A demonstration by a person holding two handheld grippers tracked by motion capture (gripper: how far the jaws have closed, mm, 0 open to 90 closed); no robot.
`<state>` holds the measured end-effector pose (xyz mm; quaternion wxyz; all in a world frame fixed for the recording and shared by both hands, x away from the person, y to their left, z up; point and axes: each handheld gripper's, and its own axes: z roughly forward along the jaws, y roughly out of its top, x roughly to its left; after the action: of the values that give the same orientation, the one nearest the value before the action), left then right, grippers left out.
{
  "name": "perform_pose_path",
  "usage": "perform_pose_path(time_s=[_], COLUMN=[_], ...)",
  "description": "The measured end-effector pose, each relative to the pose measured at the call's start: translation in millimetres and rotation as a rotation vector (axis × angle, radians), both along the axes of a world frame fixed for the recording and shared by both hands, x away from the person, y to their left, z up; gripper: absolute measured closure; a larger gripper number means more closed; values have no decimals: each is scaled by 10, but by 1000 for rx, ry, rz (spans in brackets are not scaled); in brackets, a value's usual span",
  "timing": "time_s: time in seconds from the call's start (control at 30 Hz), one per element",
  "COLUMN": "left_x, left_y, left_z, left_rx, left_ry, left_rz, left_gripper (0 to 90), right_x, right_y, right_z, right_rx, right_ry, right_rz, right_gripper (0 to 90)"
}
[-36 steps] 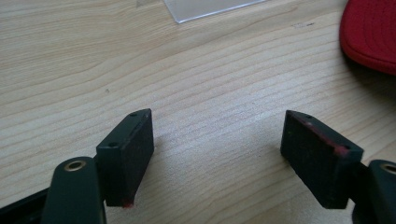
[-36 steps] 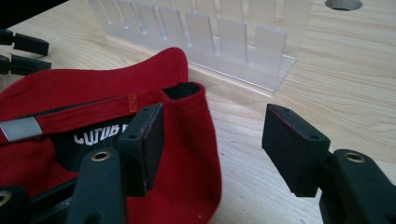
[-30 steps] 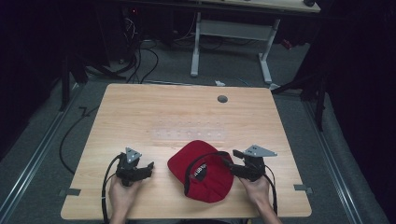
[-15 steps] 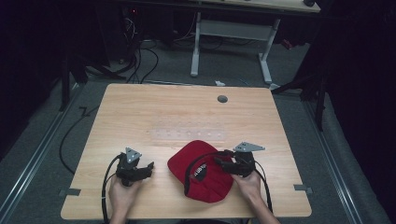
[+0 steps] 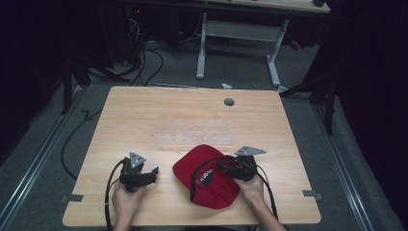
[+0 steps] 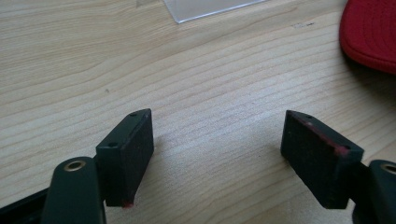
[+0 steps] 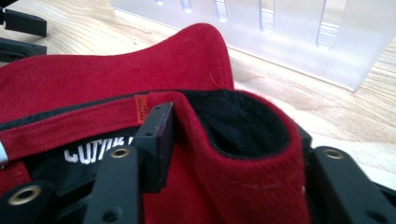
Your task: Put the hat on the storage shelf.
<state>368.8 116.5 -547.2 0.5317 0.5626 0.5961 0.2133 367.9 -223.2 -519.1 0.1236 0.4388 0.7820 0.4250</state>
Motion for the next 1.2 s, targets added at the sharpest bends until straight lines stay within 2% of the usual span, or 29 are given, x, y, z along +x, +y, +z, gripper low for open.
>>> perform_pose_path(time_s=[0.13, 0.2, 0.53, 0.77, 0.83, 0.9, 1.2], left_x=[0, -1, -1, -1, -4, -14, -18], left_y=[0, 0, -1, -2, -2, -8, -11], left_z=[0, 1, 2, 2, 2, 4, 3], left_rx=[0, 0, -3, -3, -3, -5, -3], left_ry=[0, 2, 1, 1, -1, -6, -8], left_rz=[0, -1, 0, -1, -4, -16, -20], left_gripper=[257, 257, 257, 260, 261, 301, 306], right_x=[19, 33, 37, -21, -26, -34, -40], right_y=[9, -11, -74, -87, -86, -84, -86], right_z=[-12, -23, -3, 88, 100, 133, 203], right_rx=[2, 19, 77, 110, 111, 104, 102], right_ry=[9, 19, 54, 66, 67, 62, 63], right_rz=[16, 36, 76, 88, 88, 92, 96], right_gripper=[573, 630, 762, 803, 804, 807, 812])
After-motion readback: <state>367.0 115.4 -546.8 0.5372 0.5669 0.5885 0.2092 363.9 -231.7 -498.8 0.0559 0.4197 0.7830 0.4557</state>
